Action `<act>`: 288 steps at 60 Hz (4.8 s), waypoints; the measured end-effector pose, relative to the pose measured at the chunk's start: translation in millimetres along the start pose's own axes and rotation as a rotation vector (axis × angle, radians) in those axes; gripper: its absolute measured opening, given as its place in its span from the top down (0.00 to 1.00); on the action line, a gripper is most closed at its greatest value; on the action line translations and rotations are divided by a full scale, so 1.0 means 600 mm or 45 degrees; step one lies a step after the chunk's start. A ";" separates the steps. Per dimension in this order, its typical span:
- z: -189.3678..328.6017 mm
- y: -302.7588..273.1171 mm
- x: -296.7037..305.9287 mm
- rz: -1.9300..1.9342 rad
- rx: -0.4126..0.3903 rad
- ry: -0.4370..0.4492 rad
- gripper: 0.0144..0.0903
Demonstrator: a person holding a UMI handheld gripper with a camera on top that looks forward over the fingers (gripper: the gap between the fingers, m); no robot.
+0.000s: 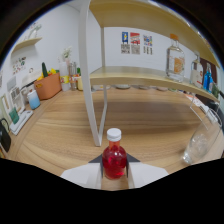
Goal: Make me a cup of Vodka Sunrise.
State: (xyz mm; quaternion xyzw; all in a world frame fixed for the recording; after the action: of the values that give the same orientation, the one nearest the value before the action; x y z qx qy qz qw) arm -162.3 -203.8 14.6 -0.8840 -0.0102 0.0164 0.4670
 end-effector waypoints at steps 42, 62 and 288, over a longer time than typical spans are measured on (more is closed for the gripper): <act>-0.179 -0.090 0.002 0.072 0.090 -0.134 0.07; -0.306 -0.081 0.181 0.074 0.178 0.020 0.07; -0.353 -0.390 0.459 -0.710 0.735 0.258 0.51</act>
State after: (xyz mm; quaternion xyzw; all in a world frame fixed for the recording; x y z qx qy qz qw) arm 120.7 -237.5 321.8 -0.6772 -0.1984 -0.1956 0.6811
